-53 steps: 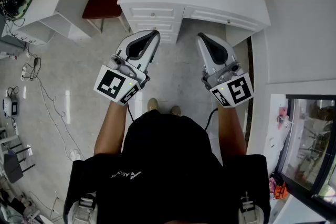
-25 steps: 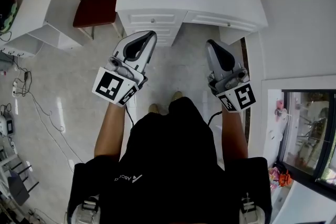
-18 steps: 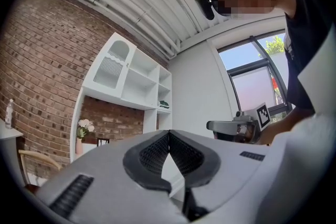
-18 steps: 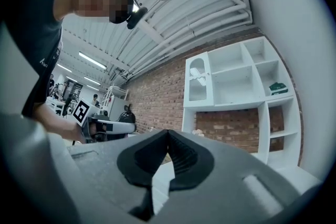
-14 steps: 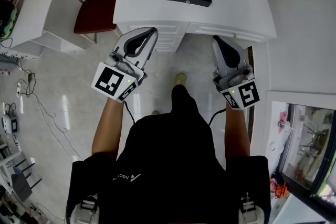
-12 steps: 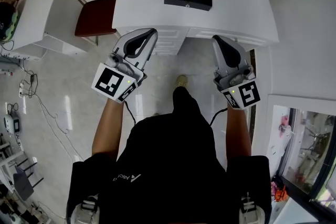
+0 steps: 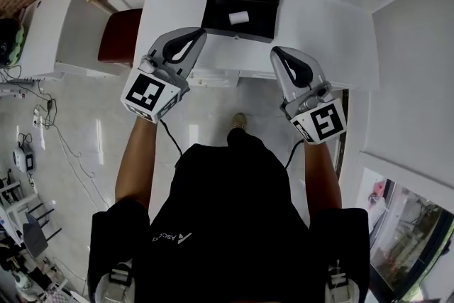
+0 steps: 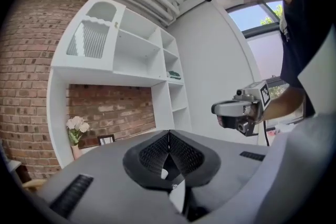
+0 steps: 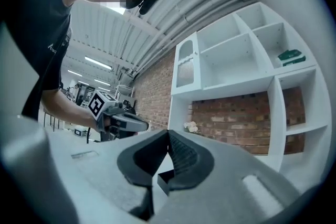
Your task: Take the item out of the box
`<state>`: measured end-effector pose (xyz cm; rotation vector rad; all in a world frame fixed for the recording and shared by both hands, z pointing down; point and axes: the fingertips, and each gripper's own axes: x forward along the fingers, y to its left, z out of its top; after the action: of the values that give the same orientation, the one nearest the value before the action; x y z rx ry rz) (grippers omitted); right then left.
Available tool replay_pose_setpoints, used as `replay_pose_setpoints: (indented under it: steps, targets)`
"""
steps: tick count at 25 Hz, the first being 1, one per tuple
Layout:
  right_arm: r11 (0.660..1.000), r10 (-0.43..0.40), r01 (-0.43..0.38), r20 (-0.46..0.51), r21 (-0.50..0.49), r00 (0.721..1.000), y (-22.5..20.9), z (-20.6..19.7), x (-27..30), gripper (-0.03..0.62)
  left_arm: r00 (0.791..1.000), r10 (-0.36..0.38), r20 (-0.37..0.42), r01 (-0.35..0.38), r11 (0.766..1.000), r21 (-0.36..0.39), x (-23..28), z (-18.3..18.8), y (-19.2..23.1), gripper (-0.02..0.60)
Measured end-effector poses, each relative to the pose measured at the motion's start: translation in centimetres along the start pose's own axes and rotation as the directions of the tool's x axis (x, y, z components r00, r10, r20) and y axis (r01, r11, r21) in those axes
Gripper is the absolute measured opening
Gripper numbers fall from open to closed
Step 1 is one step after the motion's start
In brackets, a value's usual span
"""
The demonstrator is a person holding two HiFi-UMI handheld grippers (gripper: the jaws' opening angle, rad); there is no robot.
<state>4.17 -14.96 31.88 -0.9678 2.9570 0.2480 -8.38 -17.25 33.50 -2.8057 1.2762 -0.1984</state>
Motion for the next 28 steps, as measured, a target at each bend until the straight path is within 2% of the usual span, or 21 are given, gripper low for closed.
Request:
replay_pose_setpoints:
  steps: [3, 7, 10, 13, 15, 19, 25, 28]
  targets:
    - [1.0, 0.025, -0.025, -0.013, 0.006, 1.0, -2.3, -1.2, 1.1, 0.002, 0.996, -0.004, -0.089, 0.008, 0.999, 0.046, 3.8, -2.2, 1.5, 0.0]
    - [0.999, 0.024, -0.023, -0.019, 0.033, 1.0, -4.9, -2.8, 2.0, 0.002, 0.978, -0.032, -0.206, 0.047, 0.996, 0.071, 8.0, -5.4, 2.5, 0.002]
    - [0.999, 0.011, -0.01, -0.033, 0.05, 0.999, -5.9, -3.8, 2.3, 0.002, 0.955, -0.053, -0.293, 0.083, 0.992, 0.091, 10.2, -7.9, 3.2, 0.016]
    - [0.998, -0.011, 0.014, -0.043, 0.056, 0.999, -7.0, -4.5, 2.7, 0.002, 0.922, -0.092, -0.377, 0.139, 0.985, 0.099, 12.2, -10.2, 3.7, 0.054]
    - [0.998, -0.03, 0.033, -0.046, 0.059, 0.998, -7.8, -4.7, 2.9, 0.002, 0.89, -0.119, -0.44, 0.185, 0.977, 0.11, 13.4, -11.8, 3.8, 0.086]
    - [0.995, -0.069, 0.073, -0.053, 0.067, 0.996, -9.0, -5.0, 3.0, 0.002, 0.804, -0.171, -0.57, 0.284, 0.952, 0.116, 15.6, -15.2, 3.6, 0.133]
    - [0.988, -0.122, 0.128, -0.075, 0.084, 0.99, -10.3, -6.3, 2.8, 0.002, 0.645, -0.221, -0.731, 0.401, 0.913, 0.077, 17.8, -20.5, 3.0, 0.185]
    - [0.984, -0.141, 0.15, -0.092, 0.097, 0.986, -10.7, -6.8, 2.8, 0.002, 0.595, -0.221, -0.773, 0.417, 0.907, 0.062, 18.9, -22.6, 3.0, 0.205]
